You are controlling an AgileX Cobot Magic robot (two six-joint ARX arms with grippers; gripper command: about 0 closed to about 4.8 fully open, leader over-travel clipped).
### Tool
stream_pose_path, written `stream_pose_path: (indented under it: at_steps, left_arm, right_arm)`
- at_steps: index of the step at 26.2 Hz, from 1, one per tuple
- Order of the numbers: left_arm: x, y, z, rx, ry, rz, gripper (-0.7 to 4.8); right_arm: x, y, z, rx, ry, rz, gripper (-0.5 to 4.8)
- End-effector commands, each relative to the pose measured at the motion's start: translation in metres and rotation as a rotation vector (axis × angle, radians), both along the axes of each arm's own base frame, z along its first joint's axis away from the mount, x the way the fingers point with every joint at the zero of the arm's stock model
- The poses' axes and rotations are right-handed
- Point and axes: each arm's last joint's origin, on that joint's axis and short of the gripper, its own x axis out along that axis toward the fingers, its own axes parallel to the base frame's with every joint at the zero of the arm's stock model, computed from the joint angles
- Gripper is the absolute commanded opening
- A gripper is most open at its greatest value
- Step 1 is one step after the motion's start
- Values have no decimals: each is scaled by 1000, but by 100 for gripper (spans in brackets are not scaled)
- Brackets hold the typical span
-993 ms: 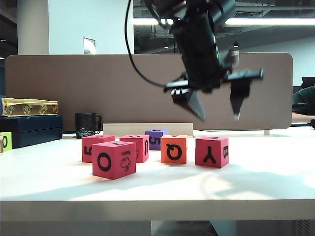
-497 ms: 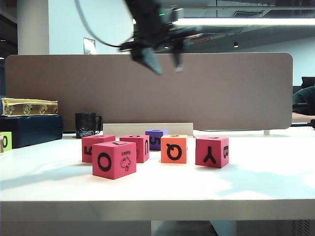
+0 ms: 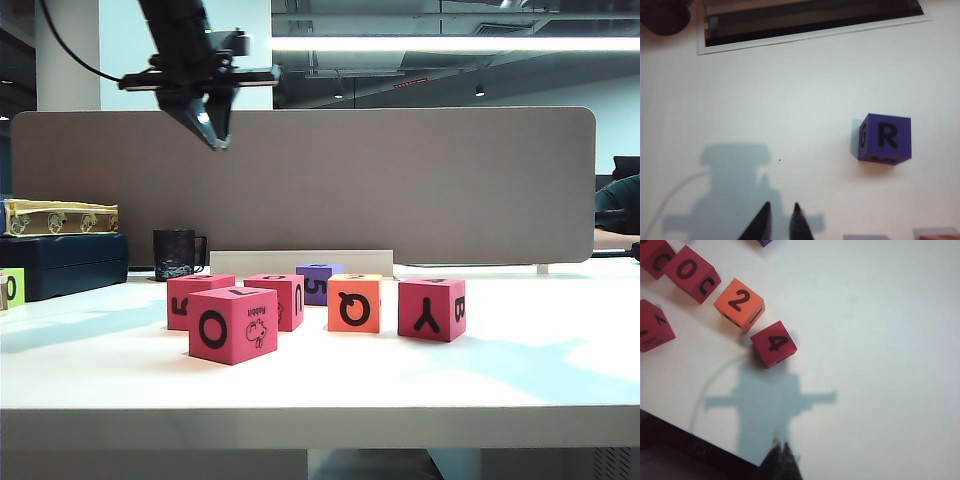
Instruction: Select the appropriate blocks from the scattered letter blocks on the table and arrange them in a row to spell out "2024".
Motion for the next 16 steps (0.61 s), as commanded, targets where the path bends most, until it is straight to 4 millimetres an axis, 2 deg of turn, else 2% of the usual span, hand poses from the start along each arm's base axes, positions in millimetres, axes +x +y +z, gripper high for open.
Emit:
stream_pose_path:
  at_steps: [1, 3, 5, 16]
  left_arm:
    - [-4, 18, 11, -15, 14, -79, -6]
    - [-3, 33, 14, -51, 31, -93, -6]
    - [-1, 44, 14, -70, 52, -88, -6]
    - [3, 81, 9, -55, 118, -48, -6]
  right_arm:
    - [20, 9, -13, 11, 19, -31, -2]
    - [39, 12, -26, 49, 60, -52, -2]
    - [50, 12, -34, 63, 82, -71, -2]
    - [82, 8, -75, 28, 203, -136, -2]
